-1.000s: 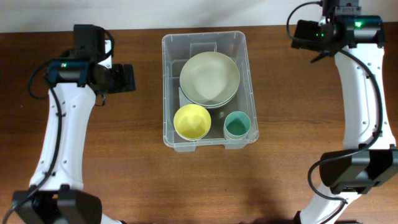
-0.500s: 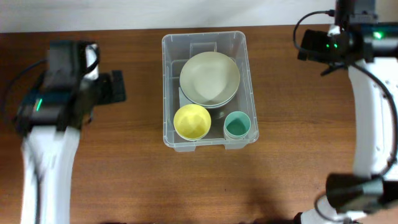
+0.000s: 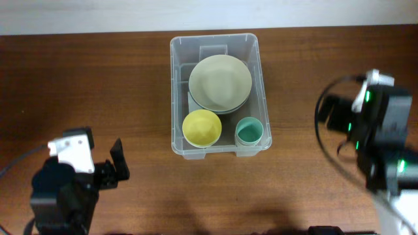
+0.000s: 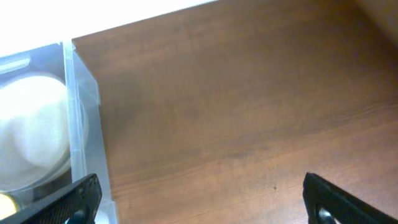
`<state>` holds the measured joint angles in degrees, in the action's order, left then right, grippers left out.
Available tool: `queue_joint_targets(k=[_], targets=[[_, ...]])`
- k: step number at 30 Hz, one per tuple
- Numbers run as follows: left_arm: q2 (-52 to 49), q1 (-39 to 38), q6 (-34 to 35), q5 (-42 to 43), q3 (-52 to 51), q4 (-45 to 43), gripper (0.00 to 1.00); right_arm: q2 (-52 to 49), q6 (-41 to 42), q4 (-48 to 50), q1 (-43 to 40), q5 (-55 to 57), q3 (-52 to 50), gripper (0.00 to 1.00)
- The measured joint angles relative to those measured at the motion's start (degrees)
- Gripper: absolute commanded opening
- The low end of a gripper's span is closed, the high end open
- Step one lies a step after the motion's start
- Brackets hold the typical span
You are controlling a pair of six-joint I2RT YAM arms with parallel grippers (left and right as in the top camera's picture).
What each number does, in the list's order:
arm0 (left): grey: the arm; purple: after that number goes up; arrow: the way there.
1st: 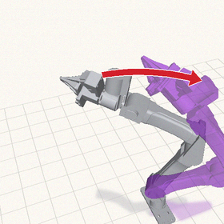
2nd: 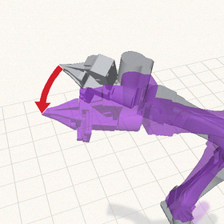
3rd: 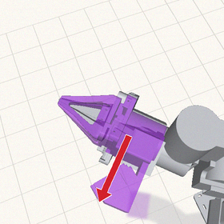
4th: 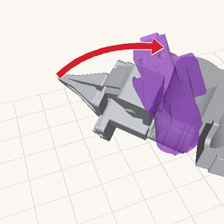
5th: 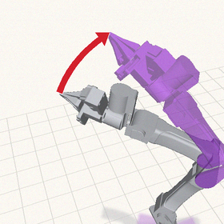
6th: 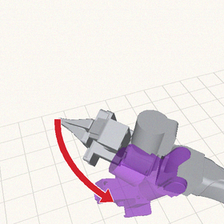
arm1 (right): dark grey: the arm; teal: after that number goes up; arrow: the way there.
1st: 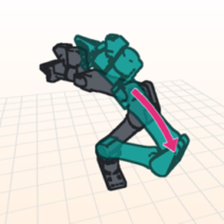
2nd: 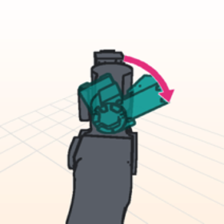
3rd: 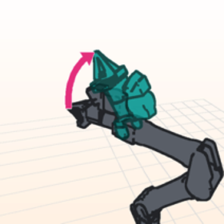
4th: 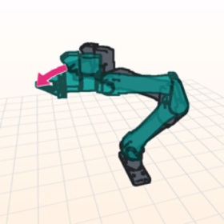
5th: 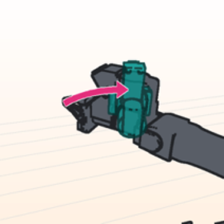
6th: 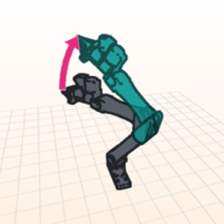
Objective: Pack container
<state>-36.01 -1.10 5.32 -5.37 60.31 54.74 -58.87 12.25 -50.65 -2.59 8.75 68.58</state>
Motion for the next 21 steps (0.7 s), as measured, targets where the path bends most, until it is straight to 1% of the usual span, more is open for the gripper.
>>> queue_joint_targets(k=[2,3,9,12,21], targets=[[2.1,0.0,0.0,0.0,-1.4,0.6,1.0,5.7,0.0,0.3,0.0,-0.1,-6.5,0.99],[2.8,0.0,0.0,0.0,-1.9,1.8,0.99,11.0,0.0,-0.5,0.0,0.0,-12.2,0.99],[2.8,0.0,0.0,0.0,-2.4,4.9,1.0,20.8,0.0,-2.9,0.0,-0.1,-21.2,0.99],[2.8,0.0,0.0,0.0,-2.4,5.0,1.0,22.2,0.0,-3.8,0.0,-0.1,-22.6,0.99],[2.8,0.0,0.0,0.0,-2.4,5.0,1.0,21.1,0.0,-3.8,0.0,-0.1,-22.7,0.99]])
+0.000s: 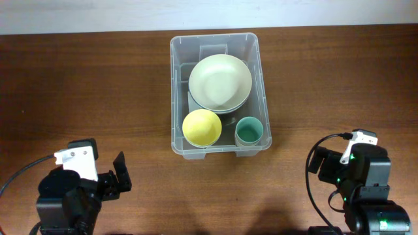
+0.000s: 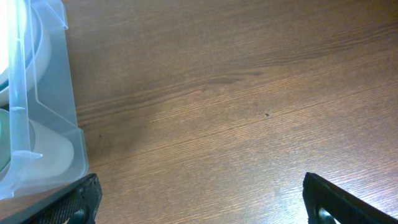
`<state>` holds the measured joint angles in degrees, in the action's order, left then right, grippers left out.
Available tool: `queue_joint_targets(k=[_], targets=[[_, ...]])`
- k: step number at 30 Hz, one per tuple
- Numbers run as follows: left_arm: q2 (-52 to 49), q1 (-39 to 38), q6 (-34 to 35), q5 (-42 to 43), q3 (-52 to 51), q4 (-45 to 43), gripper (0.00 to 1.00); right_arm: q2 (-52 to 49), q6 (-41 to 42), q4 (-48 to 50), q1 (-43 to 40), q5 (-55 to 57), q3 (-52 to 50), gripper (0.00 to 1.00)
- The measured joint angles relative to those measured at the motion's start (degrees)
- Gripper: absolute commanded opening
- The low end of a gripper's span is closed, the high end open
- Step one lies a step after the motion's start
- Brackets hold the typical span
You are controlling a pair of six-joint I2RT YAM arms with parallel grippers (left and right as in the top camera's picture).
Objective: Pack container
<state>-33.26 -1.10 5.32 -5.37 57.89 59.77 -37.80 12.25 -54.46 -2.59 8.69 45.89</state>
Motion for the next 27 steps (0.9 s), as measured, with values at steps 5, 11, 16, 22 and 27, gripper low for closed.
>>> queue_joint_targets(k=[5,11,16,22,27], targets=[[0.0,0.0,0.0,0.0,0.0,0.0,0.99,-0.2,-0.3,3.8,0.2,0.0,-0.4,0.99],[0.0,0.0,0.0,0.0,0.0,0.0,1.0,4.3,-4.5,20.2,0.9,-2.4,-8.4,0.99],[0.0,0.0,0.0,0.0,0.0,0.0,0.99,14.5,-8.2,34.1,1.4,-5.9,-20.9,0.99],[0.0,0.0,0.0,0.0,0.0,0.0,0.99,26.9,-10.4,43.5,1.6,-7.3,-31.6,0.99],[0.0,0.0,0.0,0.0,0.0,0.0,0.99,33.2,-13.1,48.8,2.1,-7.4,-36.4,0.99]])
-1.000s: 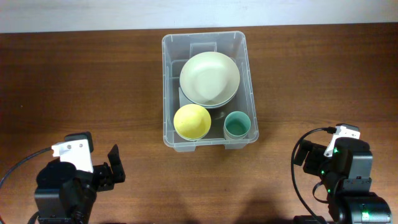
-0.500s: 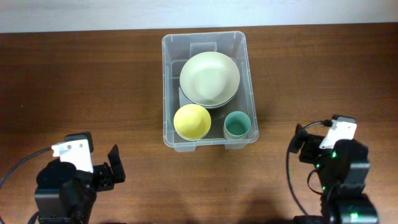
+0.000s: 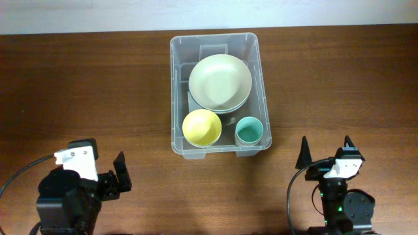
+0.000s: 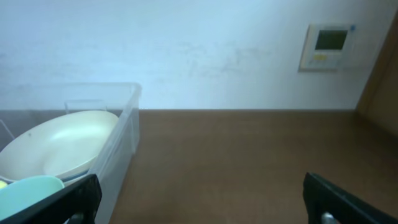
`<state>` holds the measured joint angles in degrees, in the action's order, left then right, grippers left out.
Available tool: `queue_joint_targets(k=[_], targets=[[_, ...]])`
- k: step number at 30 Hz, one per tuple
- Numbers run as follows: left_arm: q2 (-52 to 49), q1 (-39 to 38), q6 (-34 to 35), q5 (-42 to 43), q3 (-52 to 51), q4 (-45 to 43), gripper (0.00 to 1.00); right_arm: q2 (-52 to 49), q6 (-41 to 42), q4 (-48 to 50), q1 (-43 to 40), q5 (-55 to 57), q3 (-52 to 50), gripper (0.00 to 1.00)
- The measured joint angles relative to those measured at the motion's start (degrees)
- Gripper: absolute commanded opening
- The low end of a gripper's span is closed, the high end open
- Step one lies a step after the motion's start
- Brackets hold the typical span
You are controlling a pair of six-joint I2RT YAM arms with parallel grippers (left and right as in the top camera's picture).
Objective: Pack container
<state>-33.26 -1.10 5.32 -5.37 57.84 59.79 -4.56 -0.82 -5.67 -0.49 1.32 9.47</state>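
The clear plastic container (image 3: 215, 147) stands at the table's middle back. Inside it lie a pale green plate (image 3: 220, 81), a yellow bowl (image 3: 201, 127) and a teal cup (image 3: 249, 131). In the right wrist view the container wall (image 4: 121, 134) is on the left, with the plate (image 4: 59, 140) and cup rim (image 4: 31, 186) showing. My right gripper (image 3: 326, 149) is near the front edge, right of the container, open and empty (image 4: 208, 202). My left gripper (image 3: 121, 175) is at the front left, apart from the container, open with nothing in it.
The brown wooden table (image 3: 85, 85) stretches to both sides of the container. A white wall with a small wall panel (image 4: 328, 45) lies beyond the table's far edge. Black cables (image 3: 294, 196) trail from both arm bases at the front.
My right gripper has drawn back toward the front edge and tipped up: its camera looked down at the table beside the container, and now looks level at the wall. The left arm has not moved.
At first my right arm was out to the right of the container and the left arm at the front left, both open and empty. Then both sat closer to the front edge. Now the right gripper is tipped level. The container's contents stayed unchanged.
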Motion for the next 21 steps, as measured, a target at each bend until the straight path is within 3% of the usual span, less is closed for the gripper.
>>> queue_joint_targets(k=[9,21], targets=[[0.0,0.0,0.0,0.0,0.0,0.0,1.0,3.8,-2.7,10.4,0.2,0.1,-7.5,0.99],[0.0,0.0,0.0,0.0,0.0,0.0,1.0,3.7,-3.5,1.5,0.5,-2.1,-8.9,0.99]])
